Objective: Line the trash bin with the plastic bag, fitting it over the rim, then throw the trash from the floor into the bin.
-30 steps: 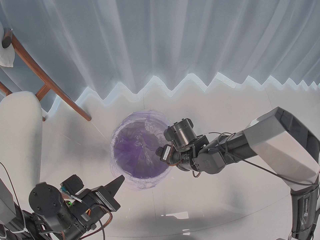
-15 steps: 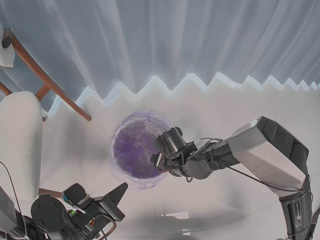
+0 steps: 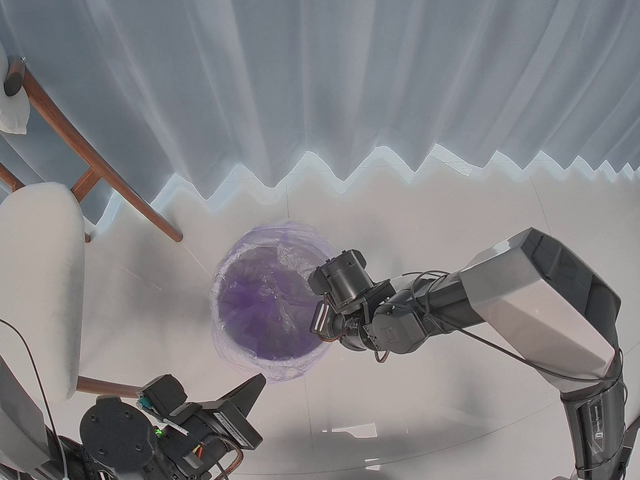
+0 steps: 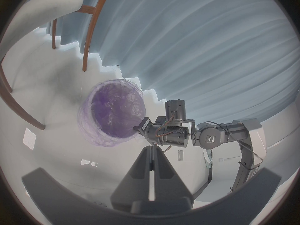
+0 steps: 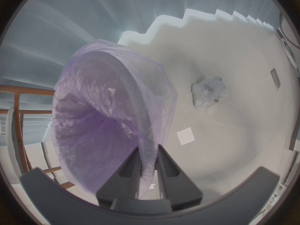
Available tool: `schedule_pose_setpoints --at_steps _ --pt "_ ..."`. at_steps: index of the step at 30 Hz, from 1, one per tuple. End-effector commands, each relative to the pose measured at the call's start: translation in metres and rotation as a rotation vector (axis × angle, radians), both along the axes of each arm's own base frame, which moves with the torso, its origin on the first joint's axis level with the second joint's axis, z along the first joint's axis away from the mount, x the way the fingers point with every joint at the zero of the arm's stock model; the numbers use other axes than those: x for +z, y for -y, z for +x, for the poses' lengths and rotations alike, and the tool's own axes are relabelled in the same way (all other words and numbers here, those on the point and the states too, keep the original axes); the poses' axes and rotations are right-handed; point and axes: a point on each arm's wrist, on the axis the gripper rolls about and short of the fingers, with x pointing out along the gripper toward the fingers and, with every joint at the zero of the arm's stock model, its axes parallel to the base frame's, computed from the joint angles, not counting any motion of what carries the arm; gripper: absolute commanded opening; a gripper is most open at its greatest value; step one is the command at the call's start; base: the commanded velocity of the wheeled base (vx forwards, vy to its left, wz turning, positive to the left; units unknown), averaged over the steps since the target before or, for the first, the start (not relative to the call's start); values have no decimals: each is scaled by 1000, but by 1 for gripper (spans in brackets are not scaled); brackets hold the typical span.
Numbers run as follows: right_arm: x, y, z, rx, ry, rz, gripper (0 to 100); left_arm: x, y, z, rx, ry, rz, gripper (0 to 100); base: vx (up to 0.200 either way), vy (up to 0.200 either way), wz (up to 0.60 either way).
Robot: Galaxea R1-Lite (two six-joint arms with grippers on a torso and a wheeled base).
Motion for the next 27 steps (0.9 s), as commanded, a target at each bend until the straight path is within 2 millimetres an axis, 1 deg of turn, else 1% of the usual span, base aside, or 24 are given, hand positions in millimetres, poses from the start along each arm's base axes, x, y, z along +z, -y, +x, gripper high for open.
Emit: schedule_pose_setpoints --at_steps 1,4,6,8,9,10,11,12,13,14,15,16,17,18,19,20,23,25,26,27 --pt "-26 -1 3 -1 -42 -34 0 -3 1 1 1 -8 13 0 0 0 0" --pt "-27 0 4 -4 -38 -39 0 -3 1 1 2 -8 11 0 0 0 0" --pt "-21 5 5 27 -25 -73 0 -2 0 4 16 -6 9 0 0 0 0" --pt "-9 11 6 44 0 -87 0 -3 -3 10 43 -8 6 0 0 0 0" --pt "-9 11 6 44 0 -87 0 -3 -3 10 43 -8 6 0 0 0 0" --pt "2 17 6 67 20 -108 0 -1 -3 18 72 -1 -6 0 0 0 0" --pt "4 18 7 70 22 -108 0 -1 -3 19 72 -1 -7 0 0 0 0" --pt "18 24 5 109 50 -140 0 5 0 31 110 24 -48 0 0 0 0" --pt "18 24 5 113 50 -142 0 6 0 32 113 25 -49 0 0 0 0" --pt "30 32 3 163 69 -170 0 10 -1 47 165 41 -82 0 0 0 0" --pt "30 32 3 163 69 -170 0 10 -1 47 165 41 -82 0 0 0 0" --pt "39 42 0 230 76 -203 0 9 -3 62 219 41 -102 0 0 0 0" --pt "41 47 -1 267 76 -223 0 8 -5 68 240 40 -111 0 0 0 0" --pt "42 54 -3 319 74 -251 0 6 -6 73 250 32 -115 0 0 0 0" --pt "42 56 -3 332 76 -257 0 6 -7 74 248 31 -114 0 0 0 0" --pt "38 67 -1 399 87 -282 0 1 -11 77 219 5 -114 0 0 0 0" --pt "26 79 3 484 150 -287 0 1 -23 85 167 -20 -137 0 0 0 0" --pt "12 88 7 556 215 -285 0 -1 -30 91 128 -16 -106 0 0 0 0" --pt "-1 97 10 605 247 -299 0 -1 -35 93 101 -2 -64 0 0 0 0" --pt "-6 101 10 625 266 -310 0 -1 -36 94 86 2 -46 0 0 0 0"
